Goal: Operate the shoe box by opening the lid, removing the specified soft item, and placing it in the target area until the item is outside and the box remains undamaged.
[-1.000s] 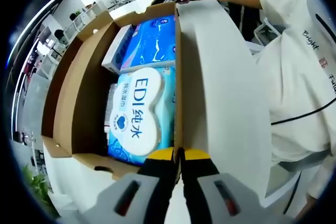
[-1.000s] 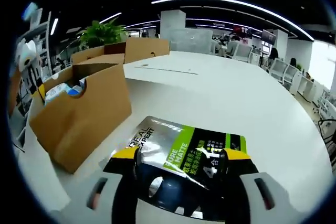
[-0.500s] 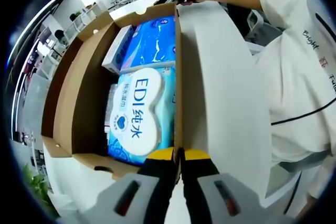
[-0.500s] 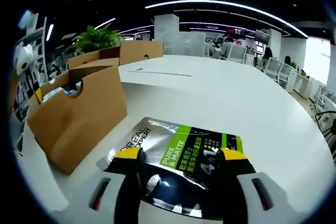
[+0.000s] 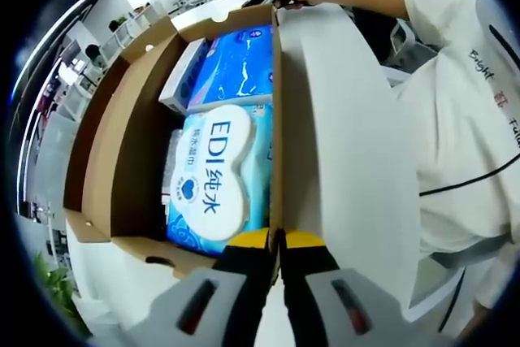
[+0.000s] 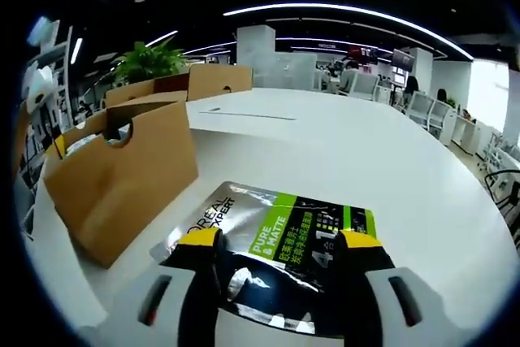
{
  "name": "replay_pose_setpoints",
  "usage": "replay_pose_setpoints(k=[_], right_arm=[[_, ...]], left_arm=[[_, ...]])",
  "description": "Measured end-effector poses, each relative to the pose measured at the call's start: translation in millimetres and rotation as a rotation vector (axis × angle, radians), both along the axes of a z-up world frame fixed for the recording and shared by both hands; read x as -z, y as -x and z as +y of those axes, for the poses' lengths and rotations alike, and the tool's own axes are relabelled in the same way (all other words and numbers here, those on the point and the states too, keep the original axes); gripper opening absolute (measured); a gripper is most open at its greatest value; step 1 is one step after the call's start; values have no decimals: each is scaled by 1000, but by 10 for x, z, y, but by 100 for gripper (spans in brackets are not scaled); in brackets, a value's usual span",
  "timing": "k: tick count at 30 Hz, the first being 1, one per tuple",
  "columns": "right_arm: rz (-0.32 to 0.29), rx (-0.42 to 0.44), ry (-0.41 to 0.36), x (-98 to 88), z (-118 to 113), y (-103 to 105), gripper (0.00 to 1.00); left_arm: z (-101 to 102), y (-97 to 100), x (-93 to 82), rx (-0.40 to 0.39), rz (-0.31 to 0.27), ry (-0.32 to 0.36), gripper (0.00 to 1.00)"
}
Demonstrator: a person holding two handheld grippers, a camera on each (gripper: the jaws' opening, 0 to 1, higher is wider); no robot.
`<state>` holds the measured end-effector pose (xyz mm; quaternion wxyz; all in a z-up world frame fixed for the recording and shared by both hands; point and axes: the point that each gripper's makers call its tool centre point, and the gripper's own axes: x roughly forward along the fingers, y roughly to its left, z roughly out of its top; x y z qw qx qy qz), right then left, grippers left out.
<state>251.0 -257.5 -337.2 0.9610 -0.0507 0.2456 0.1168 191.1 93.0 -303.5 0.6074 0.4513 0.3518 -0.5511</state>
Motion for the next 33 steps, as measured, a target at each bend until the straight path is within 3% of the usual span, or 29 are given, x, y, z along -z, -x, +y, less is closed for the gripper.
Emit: replay_pose_setpoints(k=[15,24,28,31,33], right_arm=[[3,33,-2,8,1,2,56],[-11,63,-11,5,-134,-85,55],[-11,71,-11,2,-148,-80,66],[-10,69,-7,2,-151,-81,61],[-33,70,-48,-124,-207,-92,60]], left_arm=[[5,-1,0,4,-7,-2,3],[3,-3,-1,7,-15,5,4],[0,-5,-1,8,-12,5,4],[0,-5,-1,7,-12,5,4],[-3,-8,0,4,-8,5,3]])
